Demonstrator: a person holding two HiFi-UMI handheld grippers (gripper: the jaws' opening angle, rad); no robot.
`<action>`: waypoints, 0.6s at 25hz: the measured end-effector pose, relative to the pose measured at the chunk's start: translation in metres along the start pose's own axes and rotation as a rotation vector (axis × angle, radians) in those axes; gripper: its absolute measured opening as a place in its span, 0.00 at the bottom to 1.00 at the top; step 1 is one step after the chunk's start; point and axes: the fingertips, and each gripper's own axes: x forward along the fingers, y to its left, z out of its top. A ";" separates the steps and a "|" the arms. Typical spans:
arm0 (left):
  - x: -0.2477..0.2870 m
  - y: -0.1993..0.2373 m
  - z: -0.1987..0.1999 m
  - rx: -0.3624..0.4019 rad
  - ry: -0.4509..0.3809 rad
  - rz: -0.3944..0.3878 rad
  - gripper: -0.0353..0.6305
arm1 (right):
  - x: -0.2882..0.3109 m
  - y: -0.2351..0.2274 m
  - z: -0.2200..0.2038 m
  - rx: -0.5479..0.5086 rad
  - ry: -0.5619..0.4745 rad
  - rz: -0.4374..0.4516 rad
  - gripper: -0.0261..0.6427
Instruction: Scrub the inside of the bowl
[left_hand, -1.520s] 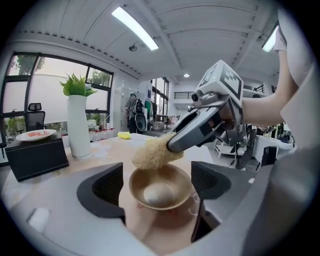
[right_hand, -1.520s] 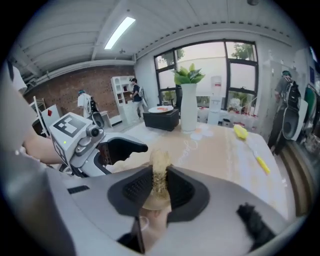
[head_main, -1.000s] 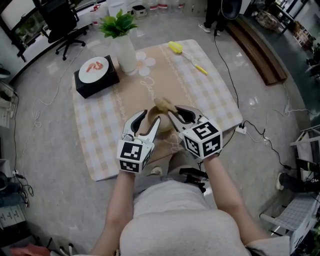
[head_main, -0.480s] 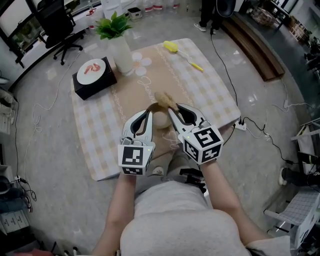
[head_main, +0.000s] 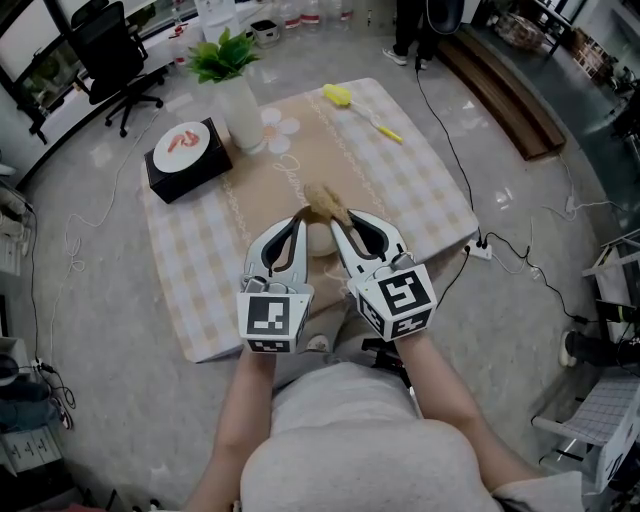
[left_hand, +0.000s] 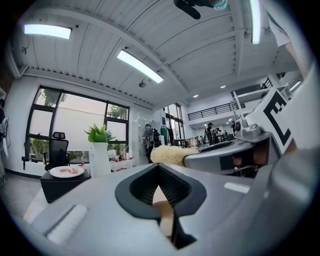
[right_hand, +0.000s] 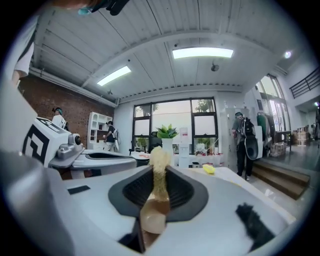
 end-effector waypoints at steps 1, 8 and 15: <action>0.000 0.000 0.001 -0.001 -0.002 0.000 0.06 | -0.001 0.000 0.000 -0.003 -0.004 -0.006 0.15; -0.001 -0.007 0.011 -0.005 -0.025 -0.010 0.06 | -0.008 0.003 0.007 -0.063 -0.045 -0.022 0.15; -0.001 -0.009 0.021 0.000 -0.040 -0.005 0.06 | -0.010 0.011 0.018 -0.104 -0.083 -0.004 0.15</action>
